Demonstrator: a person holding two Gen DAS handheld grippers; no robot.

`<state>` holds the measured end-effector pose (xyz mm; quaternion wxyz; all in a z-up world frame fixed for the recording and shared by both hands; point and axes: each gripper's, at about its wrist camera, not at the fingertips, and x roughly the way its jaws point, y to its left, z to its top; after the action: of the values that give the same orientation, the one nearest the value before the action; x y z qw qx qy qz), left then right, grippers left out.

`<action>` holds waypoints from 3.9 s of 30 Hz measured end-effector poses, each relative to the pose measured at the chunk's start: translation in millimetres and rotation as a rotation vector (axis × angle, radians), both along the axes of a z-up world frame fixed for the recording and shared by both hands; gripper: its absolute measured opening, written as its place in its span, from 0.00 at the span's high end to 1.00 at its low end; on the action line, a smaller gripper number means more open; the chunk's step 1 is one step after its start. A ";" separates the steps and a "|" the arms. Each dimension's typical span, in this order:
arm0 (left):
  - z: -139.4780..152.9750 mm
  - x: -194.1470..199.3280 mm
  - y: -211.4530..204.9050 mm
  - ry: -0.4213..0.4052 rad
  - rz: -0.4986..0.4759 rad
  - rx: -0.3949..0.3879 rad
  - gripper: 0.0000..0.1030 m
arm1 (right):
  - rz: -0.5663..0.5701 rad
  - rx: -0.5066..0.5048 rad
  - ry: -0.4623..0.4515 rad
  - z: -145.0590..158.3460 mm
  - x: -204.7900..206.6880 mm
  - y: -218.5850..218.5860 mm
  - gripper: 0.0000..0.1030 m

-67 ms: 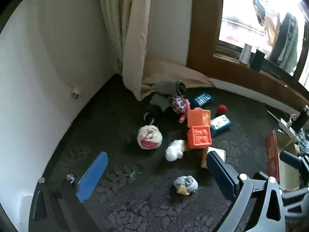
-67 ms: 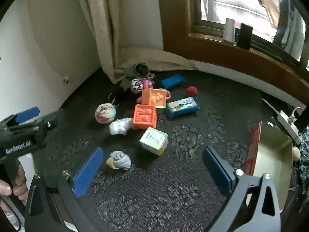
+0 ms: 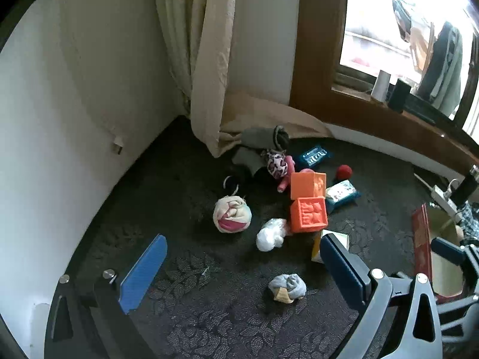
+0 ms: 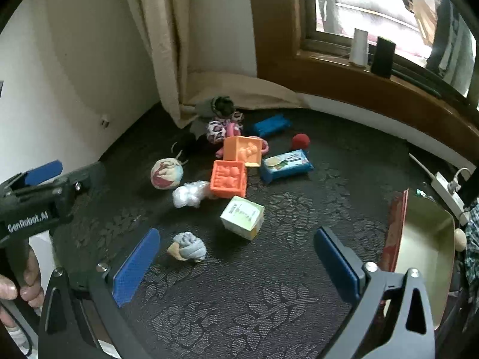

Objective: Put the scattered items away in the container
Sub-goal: 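Reach the right gripper toward the grey-and-tan rolled sock and grasp it, then carry the sock to the tray with the right gripper while the left grasps the white bag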

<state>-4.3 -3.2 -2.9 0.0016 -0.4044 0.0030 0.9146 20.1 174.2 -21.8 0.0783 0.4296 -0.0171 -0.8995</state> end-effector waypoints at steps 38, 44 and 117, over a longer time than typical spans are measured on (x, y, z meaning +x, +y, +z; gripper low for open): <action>-70.9 -61.6 -74.6 -0.164 0.092 0.054 0.00 | -0.055 -0.002 -0.130 -44.4 -25.6 -15.0 0.00; -81.4 -67.8 -69.7 -0.202 0.038 0.059 0.00 | -0.025 -0.017 -0.174 -55.6 -29.2 -24.9 0.00; -81.4 -63.4 105.5 -0.211 -0.268 0.179 0.63 | -0.253 -0.105 -0.158 -55.0 37.9 132.0 0.47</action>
<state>-67.6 102.3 -84.3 0.1598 -0.4921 -0.0244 0.8554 58.0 306.2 -76.9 -0.0150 0.4888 -0.1242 -0.8634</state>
